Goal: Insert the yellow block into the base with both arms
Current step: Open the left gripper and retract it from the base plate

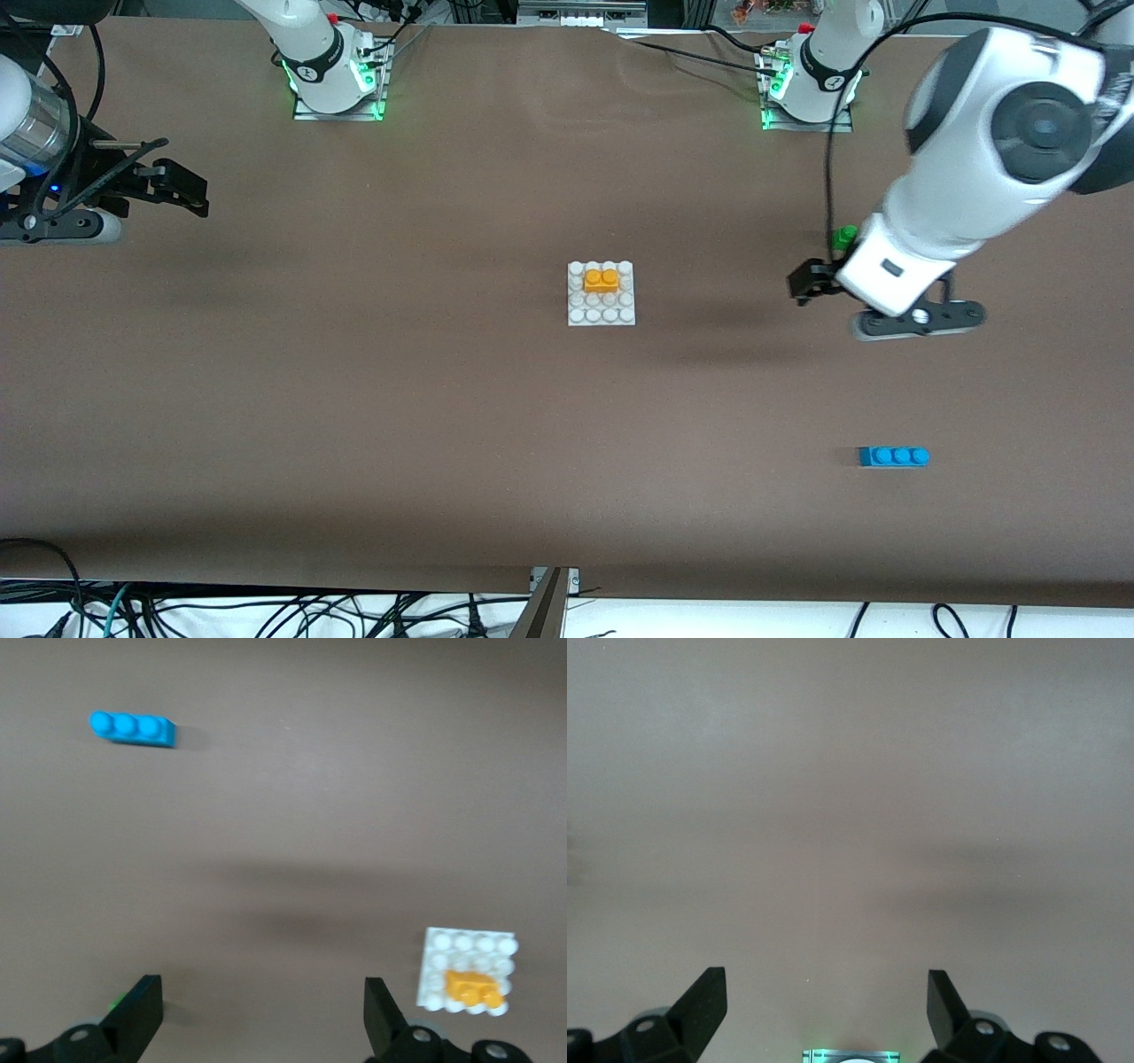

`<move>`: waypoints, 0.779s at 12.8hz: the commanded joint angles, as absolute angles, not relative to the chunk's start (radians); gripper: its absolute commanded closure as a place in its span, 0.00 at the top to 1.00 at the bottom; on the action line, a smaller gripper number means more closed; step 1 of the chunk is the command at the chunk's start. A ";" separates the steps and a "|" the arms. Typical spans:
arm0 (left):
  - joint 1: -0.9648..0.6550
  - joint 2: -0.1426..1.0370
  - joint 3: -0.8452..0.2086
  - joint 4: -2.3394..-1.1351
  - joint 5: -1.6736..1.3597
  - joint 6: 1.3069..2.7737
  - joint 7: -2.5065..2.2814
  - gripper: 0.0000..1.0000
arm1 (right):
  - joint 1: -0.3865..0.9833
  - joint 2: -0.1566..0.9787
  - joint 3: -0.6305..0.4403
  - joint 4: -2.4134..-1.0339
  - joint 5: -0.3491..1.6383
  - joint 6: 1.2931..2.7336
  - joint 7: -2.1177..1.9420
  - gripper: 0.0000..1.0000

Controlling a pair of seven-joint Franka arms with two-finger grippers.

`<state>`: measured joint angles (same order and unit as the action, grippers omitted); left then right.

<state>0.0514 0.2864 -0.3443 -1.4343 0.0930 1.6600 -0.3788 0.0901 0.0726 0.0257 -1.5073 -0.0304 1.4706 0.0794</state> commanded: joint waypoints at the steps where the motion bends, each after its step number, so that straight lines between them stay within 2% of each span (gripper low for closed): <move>1: -0.075 0.226 -0.075 -1.470 -0.035 1.651 -0.189 1.00 | 0.083 0.071 0.032 -1.503 -0.034 1.476 0.077 1.00; 6: -0.083 0.037 0.005 -1.678 -0.038 1.742 -0.155 1.00 | 0.084 0.071 0.032 -1.503 -0.034 1.476 0.077 1.00; 8: -0.077 -0.012 0.020 -1.738 -0.040 1.747 -0.111 1.00 | 0.084 0.071 0.032 -1.503 -0.034 1.476 0.077 1.00; 10: -0.046 -0.023 0.018 -1.747 -0.034 1.749 -0.055 1.00 | 0.084 0.071 0.032 -1.503 -0.034 1.477 0.077 1.00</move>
